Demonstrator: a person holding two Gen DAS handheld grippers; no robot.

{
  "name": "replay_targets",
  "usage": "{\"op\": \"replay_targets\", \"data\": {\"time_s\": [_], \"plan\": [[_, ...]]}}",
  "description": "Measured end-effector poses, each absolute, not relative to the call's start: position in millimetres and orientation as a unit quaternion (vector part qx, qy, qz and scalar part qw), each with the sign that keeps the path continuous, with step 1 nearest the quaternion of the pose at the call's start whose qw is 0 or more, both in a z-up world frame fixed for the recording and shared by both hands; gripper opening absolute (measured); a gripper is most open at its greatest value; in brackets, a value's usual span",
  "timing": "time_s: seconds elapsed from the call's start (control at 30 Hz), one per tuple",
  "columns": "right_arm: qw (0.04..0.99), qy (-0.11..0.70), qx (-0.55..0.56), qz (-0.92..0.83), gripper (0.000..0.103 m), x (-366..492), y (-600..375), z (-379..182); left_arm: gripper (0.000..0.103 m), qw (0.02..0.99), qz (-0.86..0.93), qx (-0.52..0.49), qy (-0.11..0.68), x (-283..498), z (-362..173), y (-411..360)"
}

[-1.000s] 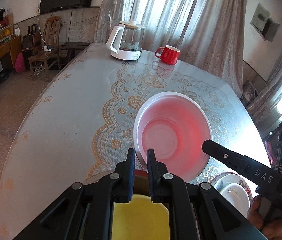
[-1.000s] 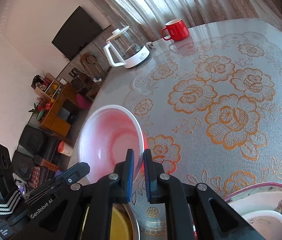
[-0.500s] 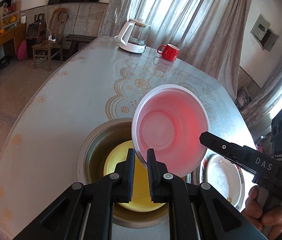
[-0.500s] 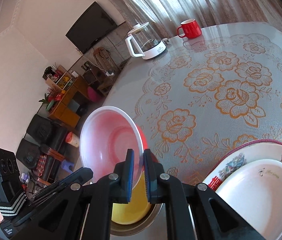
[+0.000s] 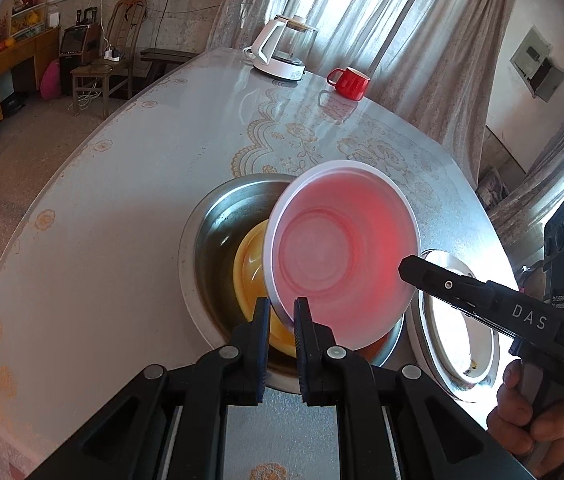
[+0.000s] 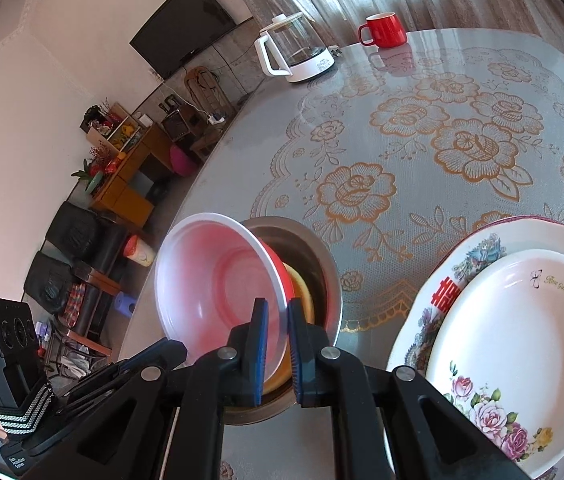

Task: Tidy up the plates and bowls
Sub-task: 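Lift the red bowl with the left tool and lower it into the yellow bowl, then open the left tool and withdraw it from the red bowl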

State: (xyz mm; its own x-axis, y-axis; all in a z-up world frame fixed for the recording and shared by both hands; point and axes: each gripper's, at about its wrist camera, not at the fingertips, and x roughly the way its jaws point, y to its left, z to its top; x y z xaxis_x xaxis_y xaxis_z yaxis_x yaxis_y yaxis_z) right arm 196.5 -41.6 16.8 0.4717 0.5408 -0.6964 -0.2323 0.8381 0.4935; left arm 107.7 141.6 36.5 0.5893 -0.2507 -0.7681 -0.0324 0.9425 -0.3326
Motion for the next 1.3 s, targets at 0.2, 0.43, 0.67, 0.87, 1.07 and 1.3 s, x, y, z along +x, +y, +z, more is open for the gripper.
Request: {"op": "replay_targets", "data": {"time_s": [0.2,0.43,0.67,0.87,1.07,1.3], "plan": [[0.834,0.477,0.158,0.228,0.011,197.2,-33.4,9.8,0.012,0.873,-0.056,-0.16,0.457,106.0,28.6,146.3],[0.839,0.476,0.135,0.226,0.015,195.3,-24.8,8.7,0.012,0.876,-0.05,-0.153,0.455,107.3,24.9,145.8],[0.851,0.465,0.106,0.221,0.015,192.5,-20.1,9.6,0.013,0.882,-0.041,-0.141,0.447,107.3,24.0,145.5],[0.855,0.47,0.068,0.209,0.012,193.3,-10.3,0.6,0.013,0.886,-0.038,-0.141,0.441,105.5,24.6,147.6],[0.854,0.474,0.059,0.205,0.012,197.1,-8.3,-0.9,0.014,0.889,-0.033,-0.14,0.435,103.2,25.7,149.4],[0.854,0.479,0.015,0.202,0.013,198.8,4.3,3.1,0.015,0.898,-0.023,-0.124,0.421,101.9,27.0,147.3]]}}
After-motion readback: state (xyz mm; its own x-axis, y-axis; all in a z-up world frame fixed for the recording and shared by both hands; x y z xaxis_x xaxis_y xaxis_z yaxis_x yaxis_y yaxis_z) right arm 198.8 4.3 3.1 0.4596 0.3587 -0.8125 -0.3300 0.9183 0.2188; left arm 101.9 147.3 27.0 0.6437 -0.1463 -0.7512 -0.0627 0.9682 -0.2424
